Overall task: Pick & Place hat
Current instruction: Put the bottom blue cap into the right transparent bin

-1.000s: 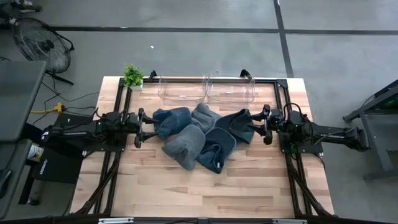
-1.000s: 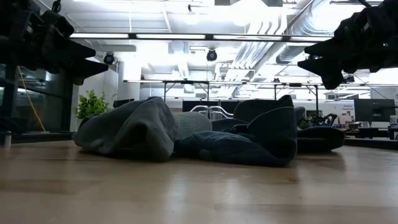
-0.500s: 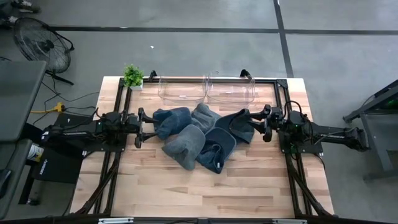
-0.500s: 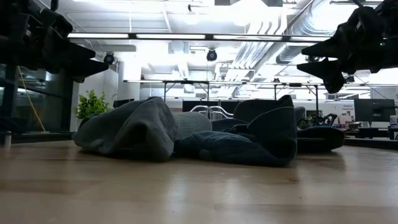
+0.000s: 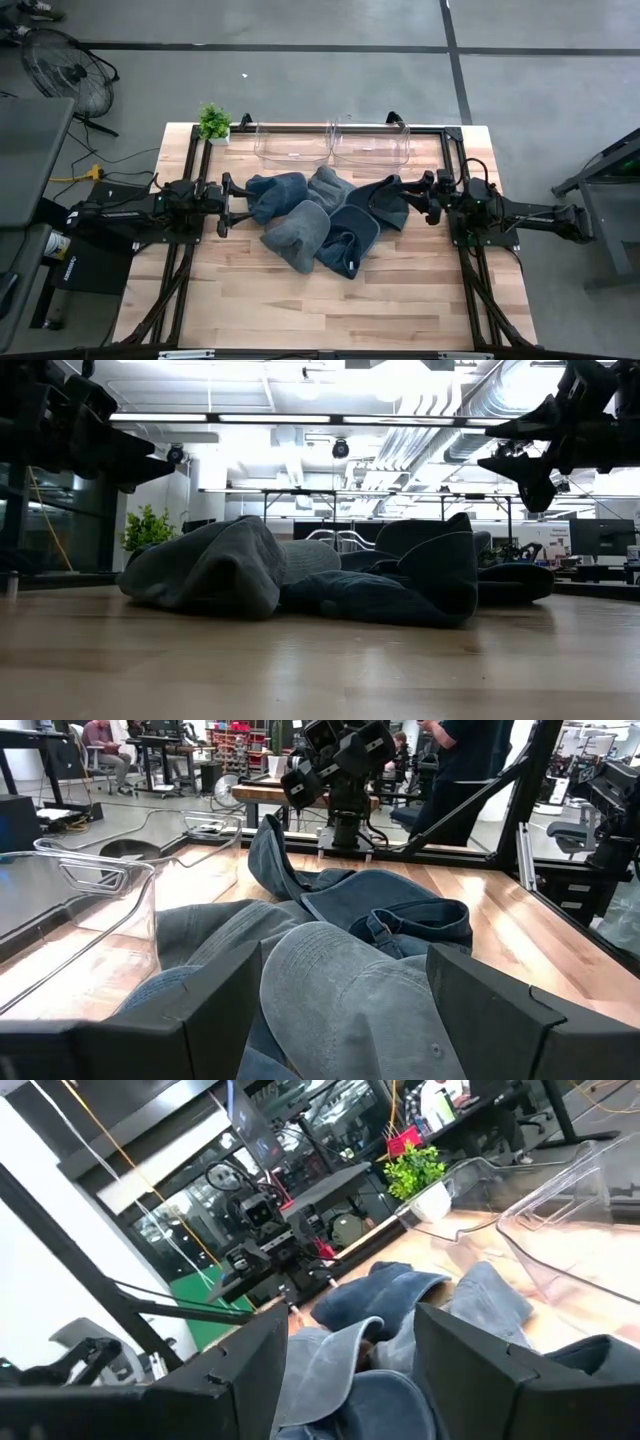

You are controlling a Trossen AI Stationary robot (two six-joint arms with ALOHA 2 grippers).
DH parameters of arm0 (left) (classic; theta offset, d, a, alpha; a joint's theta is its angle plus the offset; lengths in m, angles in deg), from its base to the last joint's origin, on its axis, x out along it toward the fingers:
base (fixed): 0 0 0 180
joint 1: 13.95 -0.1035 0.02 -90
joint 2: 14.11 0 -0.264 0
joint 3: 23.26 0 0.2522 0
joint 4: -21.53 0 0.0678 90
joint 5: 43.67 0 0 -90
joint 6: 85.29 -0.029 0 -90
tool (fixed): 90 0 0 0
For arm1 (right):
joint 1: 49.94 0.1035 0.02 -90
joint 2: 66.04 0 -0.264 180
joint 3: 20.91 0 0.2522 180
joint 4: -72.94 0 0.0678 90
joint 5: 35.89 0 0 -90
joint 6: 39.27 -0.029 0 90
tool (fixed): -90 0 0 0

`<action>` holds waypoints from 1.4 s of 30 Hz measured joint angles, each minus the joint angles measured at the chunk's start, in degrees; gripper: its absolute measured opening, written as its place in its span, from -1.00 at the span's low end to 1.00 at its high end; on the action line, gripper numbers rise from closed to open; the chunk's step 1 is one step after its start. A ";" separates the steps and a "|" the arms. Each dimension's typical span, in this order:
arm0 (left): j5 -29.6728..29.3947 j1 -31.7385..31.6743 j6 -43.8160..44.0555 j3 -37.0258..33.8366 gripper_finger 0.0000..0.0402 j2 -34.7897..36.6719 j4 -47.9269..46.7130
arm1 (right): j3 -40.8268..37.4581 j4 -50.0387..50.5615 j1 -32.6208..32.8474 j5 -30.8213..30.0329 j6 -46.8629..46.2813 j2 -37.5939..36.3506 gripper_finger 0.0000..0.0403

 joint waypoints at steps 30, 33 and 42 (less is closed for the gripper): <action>-0.11 0.01 0.00 0.00 0.40 0.01 0.02 | 6.64 10.27 0.00 3.87 15.49 6.03 0.06; -0.13 0.01 0.00 0.00 0.40 0.01 0.02 | 11.19 17.89 0.00 4.51 16.89 10.00 0.06; -0.11 0.01 0.00 0.00 0.40 0.01 0.02 | 19.29 30.16 0.00 16.01 -6.66 23.20 0.06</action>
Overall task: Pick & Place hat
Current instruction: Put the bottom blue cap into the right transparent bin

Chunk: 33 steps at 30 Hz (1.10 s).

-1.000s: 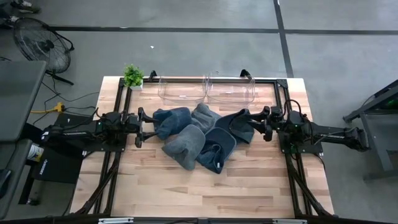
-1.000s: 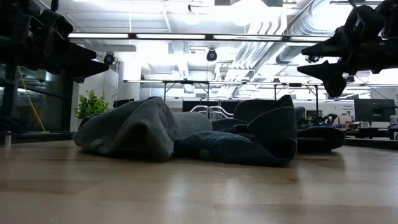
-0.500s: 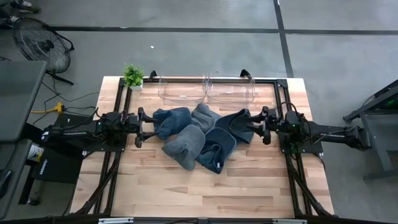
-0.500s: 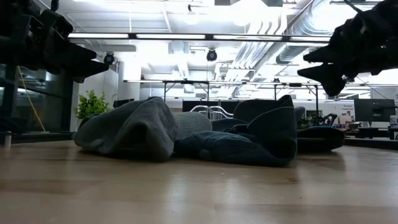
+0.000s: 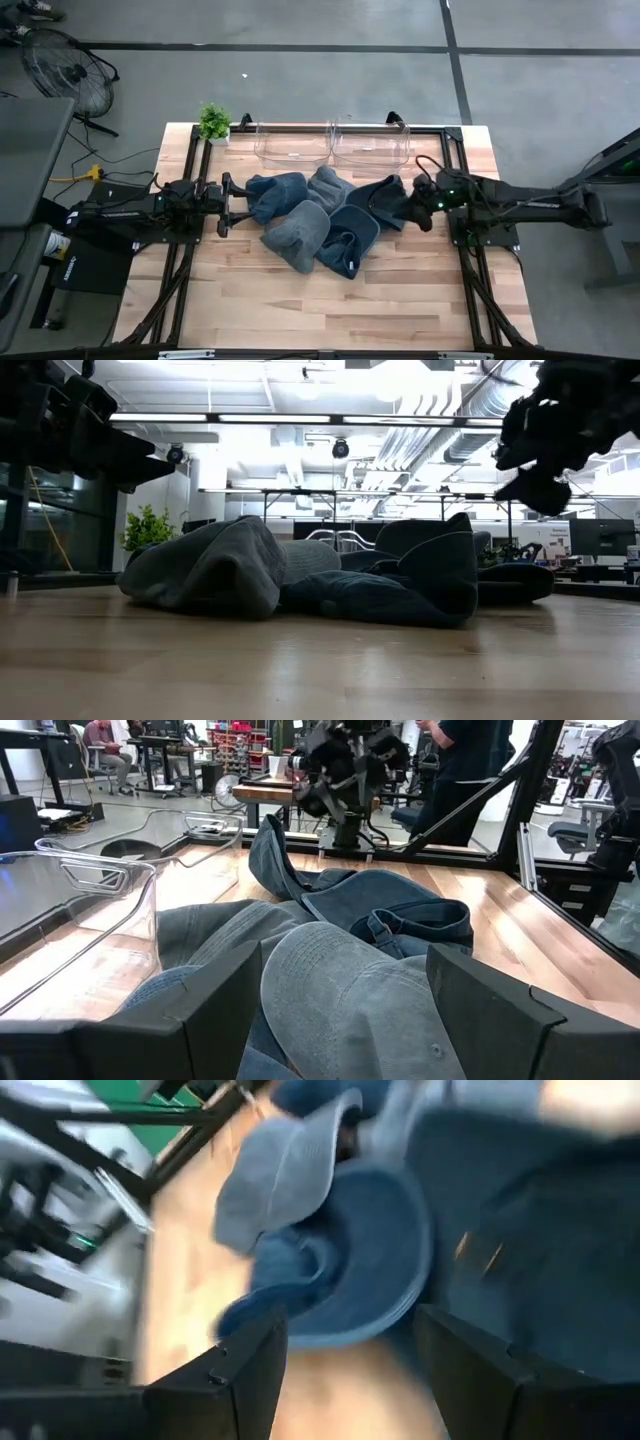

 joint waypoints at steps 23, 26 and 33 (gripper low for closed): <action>0.01 -0.01 0.01 0.00 0.40 -0.01 0.01 | -0.06 -10.48 19.17 -15.91 -43.76 18.50 0.06; 0.01 0.00 0.00 0.00 0.40 -0.02 0.01 | -0.06 -13.80 20.76 -17.79 -45.73 21.65 0.06; 0.02 -0.01 0.00 0.00 0.40 0.00 0.01 | -0.04 -22.72 22.32 -21.25 -48.98 30.24 0.06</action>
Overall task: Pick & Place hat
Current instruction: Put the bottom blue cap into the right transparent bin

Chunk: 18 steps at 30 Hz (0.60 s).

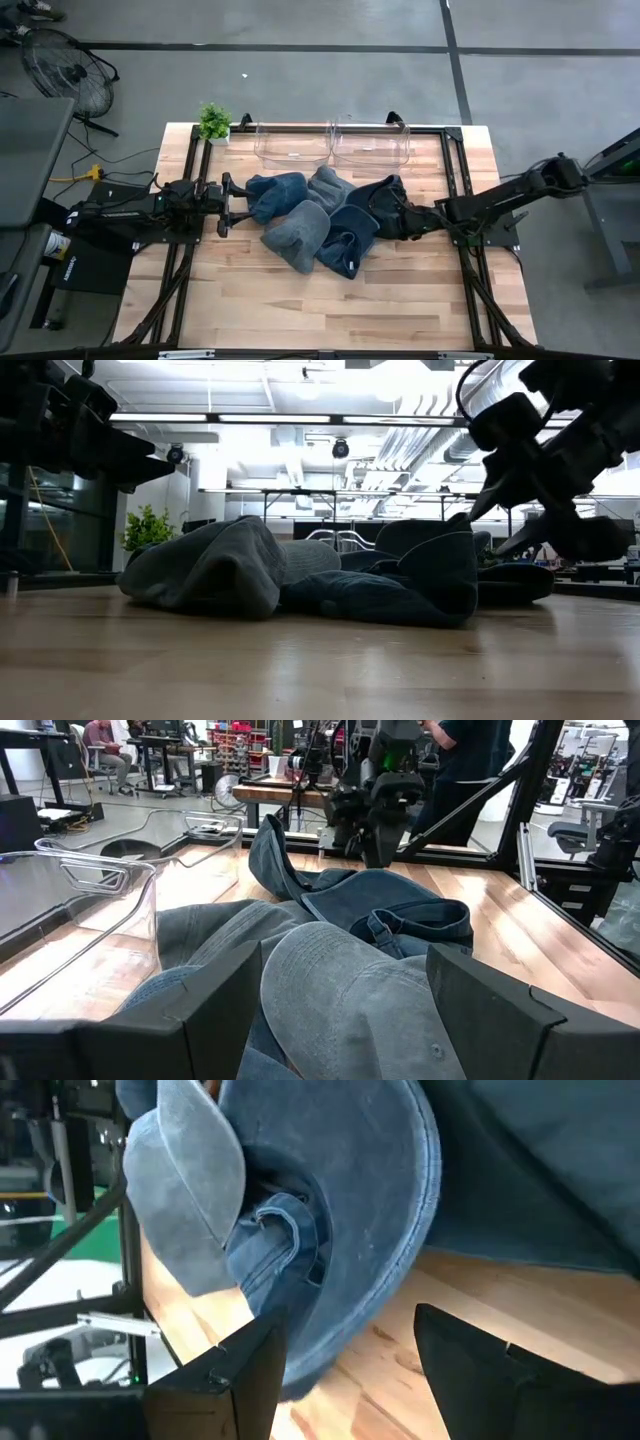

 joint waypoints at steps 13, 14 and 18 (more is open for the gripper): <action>0.00 -0.01 0.00 0.00 0.40 -0.02 0.01 | 0.04 -11.04 -0.04 -2.10 -2.36 9.59 -0.01; 0.00 0.01 0.00 0.00 0.40 0.00 0.01 | 0.04 -11.06 -0.04 -2.12 -2.37 9.57 -0.04; 0.00 0.01 0.00 0.00 0.40 0.00 0.01 | 0.04 -11.08 -0.04 -2.10 -2.39 9.44 -0.25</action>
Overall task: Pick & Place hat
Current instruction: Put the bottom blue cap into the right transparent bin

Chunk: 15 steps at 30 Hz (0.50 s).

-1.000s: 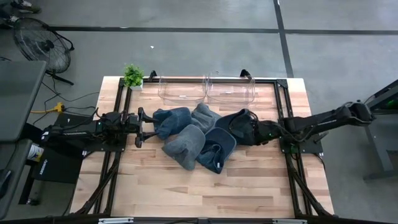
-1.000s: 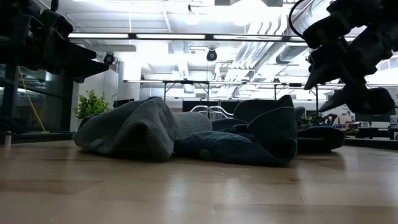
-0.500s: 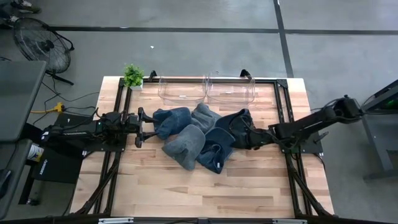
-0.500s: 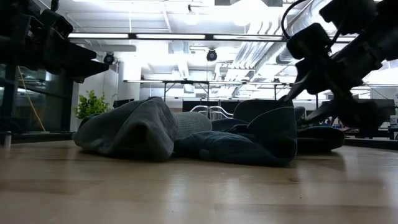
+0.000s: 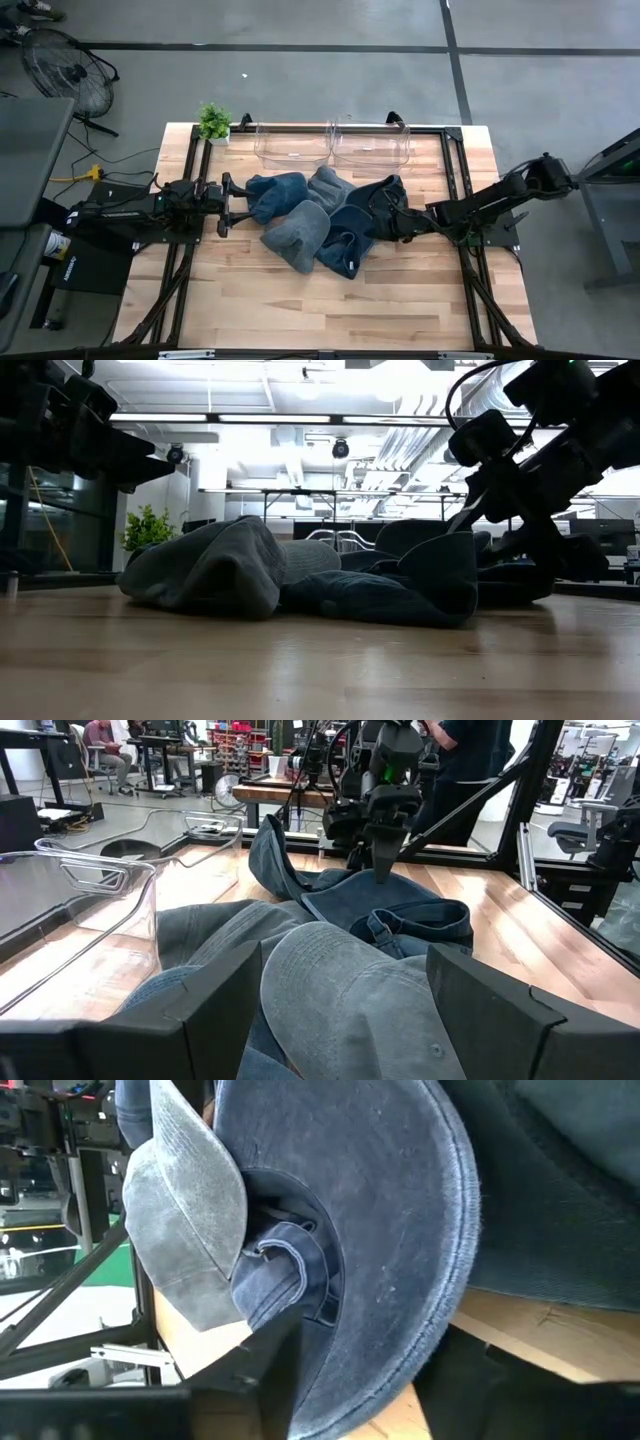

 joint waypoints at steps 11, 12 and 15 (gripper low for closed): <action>0.00 -0.02 0.00 0.00 0.40 -0.01 0.00 | 0.00 -2.60 0.00 1.58 2.19 0.00 -0.94; 0.00 -0.01 0.00 0.00 0.40 0.00 0.00 | 0.00 -3.16 0.00 1.64 2.71 0.00 -0.95; 0.00 -0.02 0.00 0.00 0.40 -0.01 0.00 | 0.00 -3.72 0.00 1.80 3.07 -0.02 -0.92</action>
